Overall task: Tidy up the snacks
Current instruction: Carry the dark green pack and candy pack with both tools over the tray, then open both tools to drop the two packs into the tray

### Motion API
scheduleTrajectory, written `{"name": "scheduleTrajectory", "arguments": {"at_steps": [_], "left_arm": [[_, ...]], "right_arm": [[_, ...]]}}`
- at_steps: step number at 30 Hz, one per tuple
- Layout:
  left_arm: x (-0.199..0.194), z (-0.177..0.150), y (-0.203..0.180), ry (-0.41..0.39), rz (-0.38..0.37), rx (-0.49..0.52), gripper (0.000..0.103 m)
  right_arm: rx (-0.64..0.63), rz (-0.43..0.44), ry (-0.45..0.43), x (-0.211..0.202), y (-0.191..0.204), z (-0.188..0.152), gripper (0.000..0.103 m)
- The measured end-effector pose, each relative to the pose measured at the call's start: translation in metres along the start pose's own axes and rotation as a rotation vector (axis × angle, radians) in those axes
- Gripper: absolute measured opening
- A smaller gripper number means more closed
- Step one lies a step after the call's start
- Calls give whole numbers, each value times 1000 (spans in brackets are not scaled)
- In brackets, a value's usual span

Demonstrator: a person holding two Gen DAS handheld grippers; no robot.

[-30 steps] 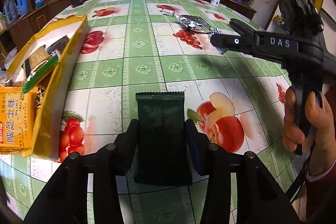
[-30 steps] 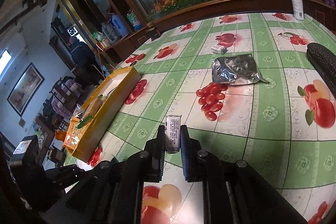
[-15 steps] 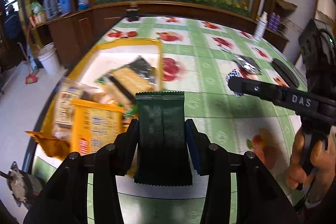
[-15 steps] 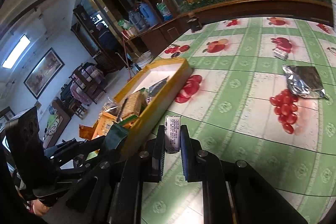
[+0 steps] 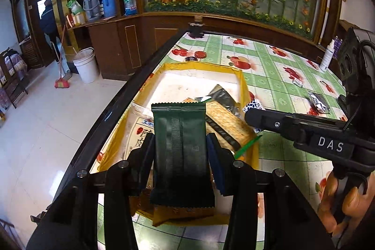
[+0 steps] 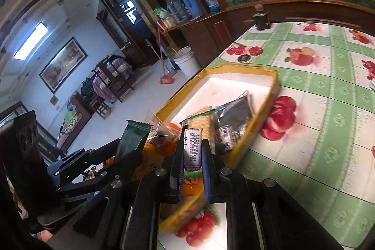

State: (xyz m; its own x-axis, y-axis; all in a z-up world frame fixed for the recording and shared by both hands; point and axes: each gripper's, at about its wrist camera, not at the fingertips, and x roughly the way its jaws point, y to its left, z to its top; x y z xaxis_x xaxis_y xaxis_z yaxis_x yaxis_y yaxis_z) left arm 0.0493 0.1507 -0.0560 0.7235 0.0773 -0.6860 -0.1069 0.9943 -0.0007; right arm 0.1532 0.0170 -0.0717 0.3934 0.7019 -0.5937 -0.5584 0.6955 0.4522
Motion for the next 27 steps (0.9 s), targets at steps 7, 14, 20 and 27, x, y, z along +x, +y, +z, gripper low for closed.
{"name": "scheduleTrajectory", "arguments": {"at_steps": [7, 14, 20, 27], "left_arm": [[13, -1, 13, 18, 8, -27, 42], [27, 3, 21, 38, 12, -54, 43], [31, 9, 24, 53, 33, -67, 52], [15, 8, 24, 19, 71, -89, 78]], "right_arm": [[-16, -4, 18, 22, 6, 8, 13], [-21, -56, 33, 50, 2, 22, 13], [-23, -71, 35, 60, 2, 27, 21], [-2, -103, -40, 28, -3, 24, 70]]}}
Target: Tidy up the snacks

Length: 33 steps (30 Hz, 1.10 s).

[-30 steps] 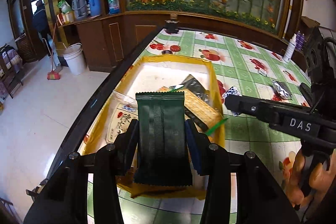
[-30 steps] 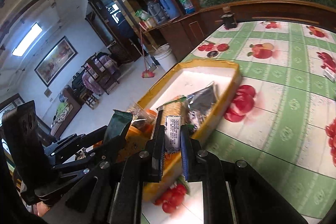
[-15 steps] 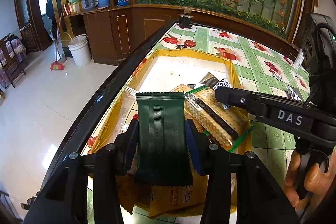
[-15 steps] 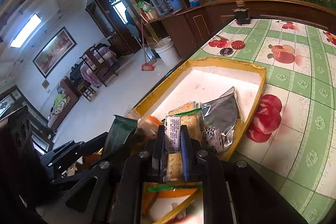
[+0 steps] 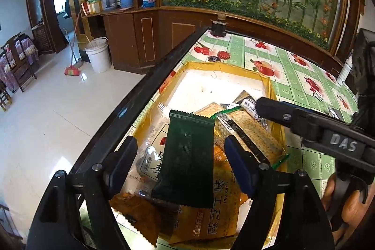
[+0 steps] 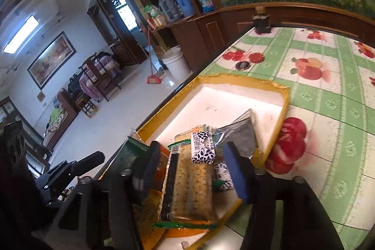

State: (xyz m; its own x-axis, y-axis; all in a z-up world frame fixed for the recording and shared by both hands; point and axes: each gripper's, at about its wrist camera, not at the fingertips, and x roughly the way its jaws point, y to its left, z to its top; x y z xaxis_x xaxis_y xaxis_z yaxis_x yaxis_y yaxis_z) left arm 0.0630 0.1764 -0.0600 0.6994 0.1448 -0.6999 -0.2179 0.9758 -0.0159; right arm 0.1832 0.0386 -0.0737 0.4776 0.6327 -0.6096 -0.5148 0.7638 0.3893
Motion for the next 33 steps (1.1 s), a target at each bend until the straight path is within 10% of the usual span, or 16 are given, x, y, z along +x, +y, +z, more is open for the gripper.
{"name": "scheduleTrajectory", "arguments": {"at_steps": [4, 16, 33], "left_arm": [[-14, -2, -4, -29, 29, 2, 83], [-65, -20, -17, -78, 3, -10, 86], [-123, -52, -32, -177, 115, 112, 86]], "right_arm": [[23, -32, -52, -32, -8, -6, 89], [35, -19, -22, -93, -25, -61, 90], [-333, 39, 39, -120, 36, -105, 93]]}}
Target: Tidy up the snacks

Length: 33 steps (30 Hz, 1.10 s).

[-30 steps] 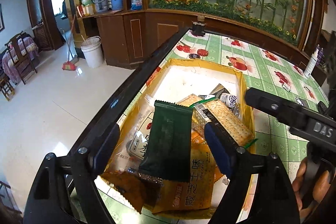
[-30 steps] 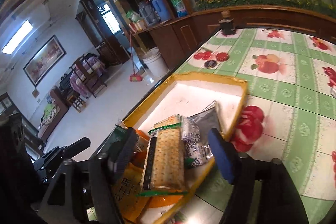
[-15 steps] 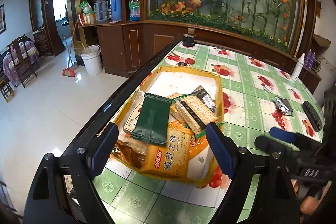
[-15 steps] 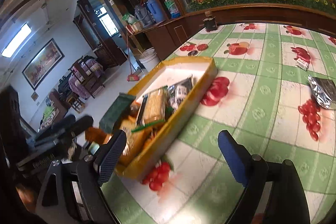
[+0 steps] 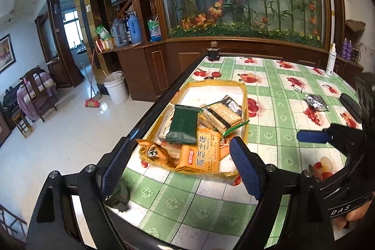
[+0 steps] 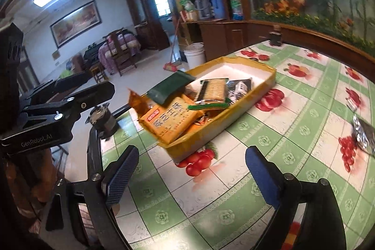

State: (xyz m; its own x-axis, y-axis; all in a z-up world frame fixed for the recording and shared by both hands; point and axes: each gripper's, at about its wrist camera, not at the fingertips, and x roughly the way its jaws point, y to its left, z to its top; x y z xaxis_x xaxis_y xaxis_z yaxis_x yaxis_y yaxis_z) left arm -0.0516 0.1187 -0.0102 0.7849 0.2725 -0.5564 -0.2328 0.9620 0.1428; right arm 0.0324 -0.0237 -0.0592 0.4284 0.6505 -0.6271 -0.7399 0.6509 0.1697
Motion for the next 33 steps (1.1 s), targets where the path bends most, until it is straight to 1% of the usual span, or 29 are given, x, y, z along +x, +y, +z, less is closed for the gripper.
{"name": "scheduleTrajectory", "arguments": {"at_steps": [2, 5, 9, 14, 18, 25, 28, 31, 33], "left_arm": [[-3, -2, 0, -5, 17, 10, 86], [-10, -5, 1, -12, 21, 16, 86], [-14, -6, 4, -16, 7, 12, 86], [-16, -6, 6, -16, -3, 2, 86], [-19, -7, 12, -19, -31, -18, 86], [-24, -8, 20, -46, -4, -34, 86], [-26, -9, 22, -71, 8, -42, 86], [-30, -9, 20, -86, 12, -28, 86], [-31, -8, 20, -85, -7, -28, 86]], "right_arm": [[-20, 10, 4, 1, 4, 4, 93], [-39, 15, 3, 1, 7, 11, 93], [-78, -7, 16, 3, 10, 20, 93], [-128, -13, 17, 1, 15, 29, 93], [-167, -6, 15, 2, 19, 35, 93], [-221, -17, 22, 6, 28, 42, 93], [-230, -11, 18, 5, 29, 42, 93], [-229, -5, 20, 6, 29, 42, 93], [-229, 0, 22, 7, 29, 43, 93]]}}
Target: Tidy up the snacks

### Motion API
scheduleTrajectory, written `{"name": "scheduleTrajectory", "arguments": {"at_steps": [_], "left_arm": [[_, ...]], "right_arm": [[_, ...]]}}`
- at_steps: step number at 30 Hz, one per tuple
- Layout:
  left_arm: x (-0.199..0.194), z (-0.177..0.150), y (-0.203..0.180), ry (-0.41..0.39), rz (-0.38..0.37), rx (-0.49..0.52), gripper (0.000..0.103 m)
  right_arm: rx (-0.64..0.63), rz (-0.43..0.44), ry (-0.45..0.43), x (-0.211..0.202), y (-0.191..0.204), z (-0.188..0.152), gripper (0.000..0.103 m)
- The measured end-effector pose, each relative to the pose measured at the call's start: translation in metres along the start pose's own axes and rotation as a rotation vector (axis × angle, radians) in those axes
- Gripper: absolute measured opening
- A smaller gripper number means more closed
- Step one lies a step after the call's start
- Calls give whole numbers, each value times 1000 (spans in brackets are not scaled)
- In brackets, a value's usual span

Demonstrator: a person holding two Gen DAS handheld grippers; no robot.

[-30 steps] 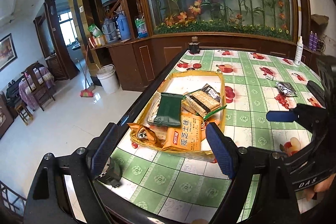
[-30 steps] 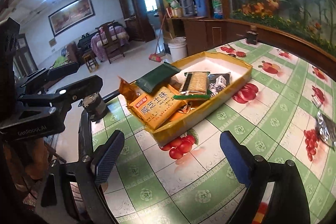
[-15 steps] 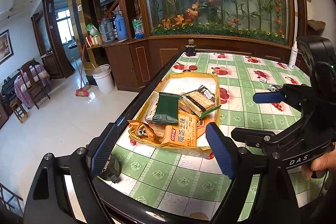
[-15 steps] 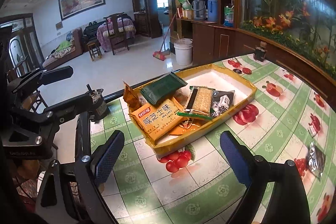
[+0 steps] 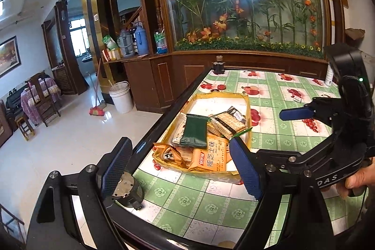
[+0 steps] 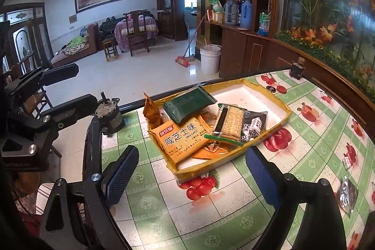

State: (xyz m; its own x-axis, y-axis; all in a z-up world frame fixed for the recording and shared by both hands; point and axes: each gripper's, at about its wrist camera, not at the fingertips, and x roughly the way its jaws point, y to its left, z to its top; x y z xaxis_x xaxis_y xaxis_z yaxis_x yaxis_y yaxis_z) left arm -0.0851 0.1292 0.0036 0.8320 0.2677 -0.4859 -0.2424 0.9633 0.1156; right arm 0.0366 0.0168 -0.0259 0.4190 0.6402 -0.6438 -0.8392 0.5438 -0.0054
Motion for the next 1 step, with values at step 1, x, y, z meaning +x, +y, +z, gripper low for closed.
{"name": "scheduleTrajectory", "arguments": {"at_steps": [1], "left_arm": [[0, 1, 0, 6, -2, -4, 87]], "right_arm": [[-1, 2, 0, 1, 0, 1, 93]]}}
